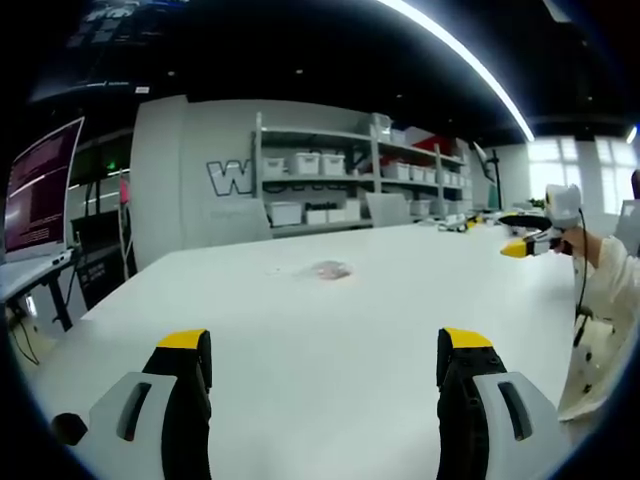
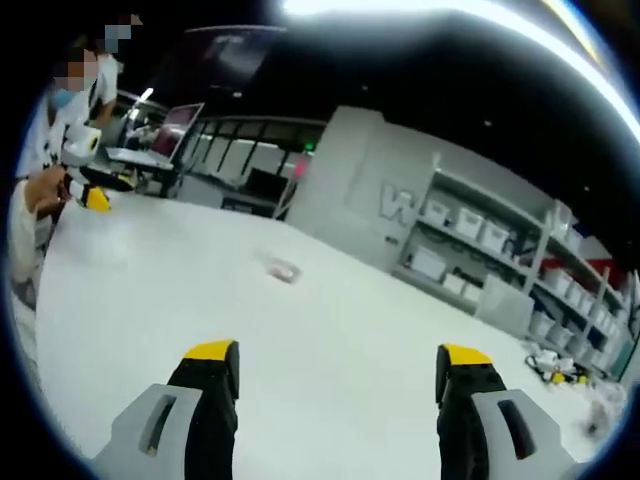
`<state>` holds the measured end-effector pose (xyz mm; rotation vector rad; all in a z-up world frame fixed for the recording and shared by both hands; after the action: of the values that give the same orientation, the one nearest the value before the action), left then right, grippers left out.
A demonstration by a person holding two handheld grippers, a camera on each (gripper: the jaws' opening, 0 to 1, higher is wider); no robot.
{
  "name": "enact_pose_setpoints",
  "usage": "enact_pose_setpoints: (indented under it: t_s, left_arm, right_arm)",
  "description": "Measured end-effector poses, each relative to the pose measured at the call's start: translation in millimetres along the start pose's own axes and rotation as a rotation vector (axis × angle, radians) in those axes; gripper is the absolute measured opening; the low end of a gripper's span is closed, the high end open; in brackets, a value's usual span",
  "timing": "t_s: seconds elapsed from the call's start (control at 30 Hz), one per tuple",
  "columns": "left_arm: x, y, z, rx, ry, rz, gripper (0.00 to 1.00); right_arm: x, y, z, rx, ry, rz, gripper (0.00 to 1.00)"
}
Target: Open the resealable bag by pulling the two sides of the seal apart until the entire bag opening is separated and visibly accessible.
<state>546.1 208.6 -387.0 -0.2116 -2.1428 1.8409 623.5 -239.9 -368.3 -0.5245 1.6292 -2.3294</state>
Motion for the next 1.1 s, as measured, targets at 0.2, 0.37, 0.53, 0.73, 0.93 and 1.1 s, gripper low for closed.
enact_pose_setpoints:
  t_s: [0.2,0.37,0.53,0.73,0.93,1.1]
  left_arm:
    - [1,-0.5,0.3,-0.001,0.000,0.002,0.93]
    - [2,-0.6,-0.4,-0.001,-0.002,0.003,0.93]
    - [3,0.0,-0.4,0.001,-0.001,0.002,0.93]
    - [4,0.4,-0.8,0.002,-0.002,0.001,0.93]
    - [4,-0.1,-1.8,0.001,-0.006,0.003,0.93]
    - [3,0.1,0.1,0.000,-0.002,0.003,0.93]
  right_arm:
    - [-5,-1.6,-2,0.011,-0.012,-0.002,0.80]
    - [-9,-3.6,-6,0.042,-0.018,-0.012,0.79]
    - [-14,-5.8,-8,0.073,-0.023,-0.018,0.79]
    - [-19,-5.7,-11,0.069,-0.039,-0.021,0.79]
    - [-21,-6.8,-13,0.074,-0.043,-0.014,0.79]
    - [-23,-8.7,-15,0.100,-0.045,-0.015,0.79]
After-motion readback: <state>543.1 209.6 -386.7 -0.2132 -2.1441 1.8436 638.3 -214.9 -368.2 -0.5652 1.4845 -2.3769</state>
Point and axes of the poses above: the point that each gripper's makers call its tool centre point, and the gripper's own axes: x roughly backward along the fingers, z roughly to its right, y roughly out of its underside, the point moved 7 cm from there along x, roughly backward along the fingers, and after that the axes turned 5 degrees about -x, right-handed, at the moved point
